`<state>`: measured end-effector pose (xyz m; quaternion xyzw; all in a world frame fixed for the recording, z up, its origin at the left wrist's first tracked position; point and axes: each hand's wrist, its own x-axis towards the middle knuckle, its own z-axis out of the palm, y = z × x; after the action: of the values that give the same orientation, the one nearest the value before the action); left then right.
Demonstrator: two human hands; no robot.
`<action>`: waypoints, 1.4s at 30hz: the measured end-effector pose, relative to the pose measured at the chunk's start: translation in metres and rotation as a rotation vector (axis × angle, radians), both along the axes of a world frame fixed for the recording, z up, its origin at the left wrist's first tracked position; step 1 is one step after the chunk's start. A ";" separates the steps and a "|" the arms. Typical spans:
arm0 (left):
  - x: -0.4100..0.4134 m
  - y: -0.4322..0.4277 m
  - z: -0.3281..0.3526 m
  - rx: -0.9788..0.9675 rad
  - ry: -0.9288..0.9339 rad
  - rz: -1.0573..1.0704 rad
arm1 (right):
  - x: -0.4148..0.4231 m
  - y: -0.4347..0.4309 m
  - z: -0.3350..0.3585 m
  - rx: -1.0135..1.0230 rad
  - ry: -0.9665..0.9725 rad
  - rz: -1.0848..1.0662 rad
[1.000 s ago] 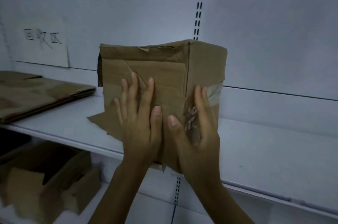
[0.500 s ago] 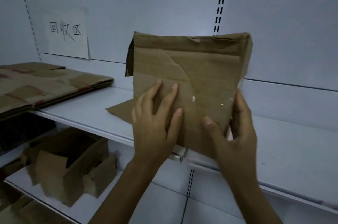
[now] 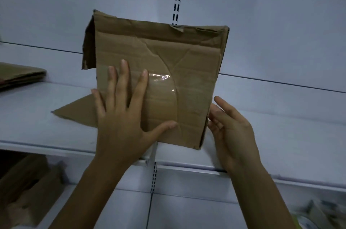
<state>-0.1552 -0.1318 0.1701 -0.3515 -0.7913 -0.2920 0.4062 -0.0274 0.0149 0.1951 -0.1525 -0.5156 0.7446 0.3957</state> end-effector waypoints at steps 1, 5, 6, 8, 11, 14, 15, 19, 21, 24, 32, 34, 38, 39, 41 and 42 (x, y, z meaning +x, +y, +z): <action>0.002 -0.001 0.001 0.017 -0.019 0.002 | -0.003 -0.003 0.002 -0.009 0.000 -0.009; 0.018 -0.007 0.002 0.151 -0.169 -0.008 | -0.011 -0.026 0.007 -0.108 0.016 0.081; 0.025 -0.009 0.001 0.183 -0.200 -0.050 | -0.011 -0.033 0.006 -0.098 0.008 0.108; 0.039 -0.015 -0.004 0.219 -0.204 -0.136 | -0.009 -0.049 0.001 -0.070 -0.011 0.158; 0.046 -0.033 -0.009 0.242 -0.192 -0.206 | -0.004 -0.069 -0.003 -0.020 -0.037 0.268; 0.036 -0.054 -0.007 0.226 -0.239 -0.272 | 0.002 -0.079 0.001 -0.047 -0.033 0.403; 0.032 -0.059 -0.006 0.219 -0.248 -0.293 | 0.004 -0.081 0.002 -0.082 -0.017 0.450; 0.029 -0.075 -0.004 0.237 -0.298 -0.359 | 0.008 -0.089 0.007 -0.208 0.011 0.551; 0.037 -0.074 -0.002 0.279 -0.345 -0.356 | 0.006 -0.092 0.008 -0.251 0.005 0.583; 0.054 -0.053 0.000 0.420 -0.334 -0.189 | 0.002 -0.093 0.012 -0.278 -0.026 0.656; 0.052 -0.030 -0.002 0.541 -0.303 -0.068 | 0.005 -0.094 0.024 -0.417 -0.014 0.630; 0.054 -0.028 0.000 0.545 -0.303 -0.065 | 0.006 -0.096 0.026 -0.469 0.012 0.630; 0.053 -0.028 0.000 0.527 -0.299 -0.062 | 0.007 -0.097 0.028 -0.515 0.015 0.591; 0.053 -0.028 -0.001 0.531 -0.290 -0.051 | 0.005 -0.098 0.027 -0.526 0.012 0.594; 0.054 -0.028 -0.004 0.544 -0.277 -0.033 | 0.002 -0.101 0.027 -0.537 0.003 0.630; 0.054 -0.028 -0.005 0.548 -0.266 -0.026 | 0.001 -0.102 0.026 -0.536 -0.007 0.648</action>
<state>-0.1008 -0.1600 0.1654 -0.1978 -0.7247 -0.5434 0.3748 -0.0268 -0.0872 0.2215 -0.0826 -0.3263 0.9377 0.0855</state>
